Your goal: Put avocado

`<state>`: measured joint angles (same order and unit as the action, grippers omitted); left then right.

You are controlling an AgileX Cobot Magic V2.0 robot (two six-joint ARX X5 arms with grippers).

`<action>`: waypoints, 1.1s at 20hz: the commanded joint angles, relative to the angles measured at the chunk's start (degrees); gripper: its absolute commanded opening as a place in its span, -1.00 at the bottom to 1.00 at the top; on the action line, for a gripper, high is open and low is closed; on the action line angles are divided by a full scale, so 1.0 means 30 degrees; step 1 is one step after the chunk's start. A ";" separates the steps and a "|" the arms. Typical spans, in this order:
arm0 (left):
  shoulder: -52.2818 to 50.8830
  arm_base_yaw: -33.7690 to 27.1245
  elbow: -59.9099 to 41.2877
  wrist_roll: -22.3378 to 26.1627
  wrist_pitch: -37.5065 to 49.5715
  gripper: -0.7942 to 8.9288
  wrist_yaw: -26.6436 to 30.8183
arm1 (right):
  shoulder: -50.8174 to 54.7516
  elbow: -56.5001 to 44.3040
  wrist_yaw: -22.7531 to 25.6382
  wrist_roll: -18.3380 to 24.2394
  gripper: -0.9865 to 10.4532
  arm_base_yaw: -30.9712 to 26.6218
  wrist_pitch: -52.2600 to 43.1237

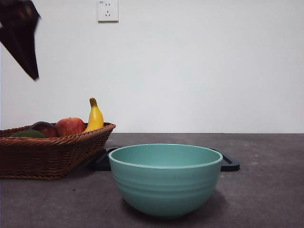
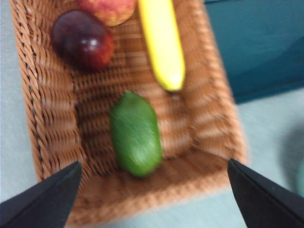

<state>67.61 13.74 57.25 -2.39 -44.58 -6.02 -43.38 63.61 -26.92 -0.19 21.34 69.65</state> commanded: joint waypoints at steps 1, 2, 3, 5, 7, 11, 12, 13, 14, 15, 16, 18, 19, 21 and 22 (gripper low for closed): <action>0.1537 0.0197 0.0437 0.0306 0.0874 0.17 0.0619 | -0.0131 0.0408 -0.0022 0.0073 -0.10 0.0095 -0.0197; 0.2135 0.0219 0.0437 0.0386 0.1268 0.17 0.0678 | -0.0131 0.0408 -0.0015 0.0073 -0.10 0.0095 -0.0197; 0.2732 0.0233 0.0437 0.0459 0.1698 0.17 0.0699 | -0.0131 0.0408 -0.0015 0.0073 -0.10 0.0095 -0.0197; 0.3854 0.0277 0.0437 0.0459 0.2317 0.17 0.0794 | -0.0131 0.0408 -0.0015 0.0073 -0.10 0.0095 -0.0197; 0.4881 0.0321 0.0437 0.0466 0.2674 0.17 0.1180 | -0.0131 0.0408 -0.0015 0.0073 -0.10 0.0095 -0.0197; 0.6346 0.0342 0.0437 0.0503 0.3177 0.17 0.1188 | -0.0131 0.0408 -0.0007 0.0073 -0.10 0.0095 -0.0197; 0.6608 0.0357 0.0437 0.0503 0.3373 0.17 0.1188 | -0.0131 0.0408 -0.0007 0.0066 -0.10 0.0095 -0.0197; 0.6849 0.0401 0.0437 0.0503 0.3534 0.17 0.1188 | -0.0131 0.0408 -0.0007 0.0073 -0.10 0.0095 -0.0197; 0.7111 0.0430 0.0437 0.0503 0.3672 0.16 0.1195 | -0.0131 0.0408 -0.0007 0.0073 -0.10 0.0095 -0.0197; 0.7366 0.0430 0.0437 0.0503 0.3738 0.10 0.1195 | -0.0131 0.0408 -0.0007 0.0073 -0.10 0.0095 -0.0197; 0.7599 0.0452 0.0437 0.0495 0.3730 0.05 0.1195 | -0.0131 0.0408 -0.0007 0.0073 -0.10 0.0095 -0.0197; 0.7832 0.0546 0.0437 0.0495 0.3716 0.03 0.1195 | -0.0131 0.0408 0.0000 0.0073 -0.10 0.0095 -0.0197; 0.7839 0.0568 0.0437 0.0495 0.3759 -0.05 0.1195 | -0.0131 0.0408 0.0036 0.0073 -0.10 0.0095 -0.0197; 0.7832 0.0576 0.0437 0.0495 0.3759 -0.36 0.1195 | -0.0131 0.0408 0.0087 0.0073 -0.10 0.0095 -0.0204; 0.7832 0.0576 0.0437 0.0495 0.3752 -0.43 0.1195 | -0.0131 0.0408 0.0124 0.0073 -0.10 0.0095 -0.0204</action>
<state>90.39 15.27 57.36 -1.76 -33.56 -2.68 -43.38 63.61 -26.74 -0.19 21.32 69.65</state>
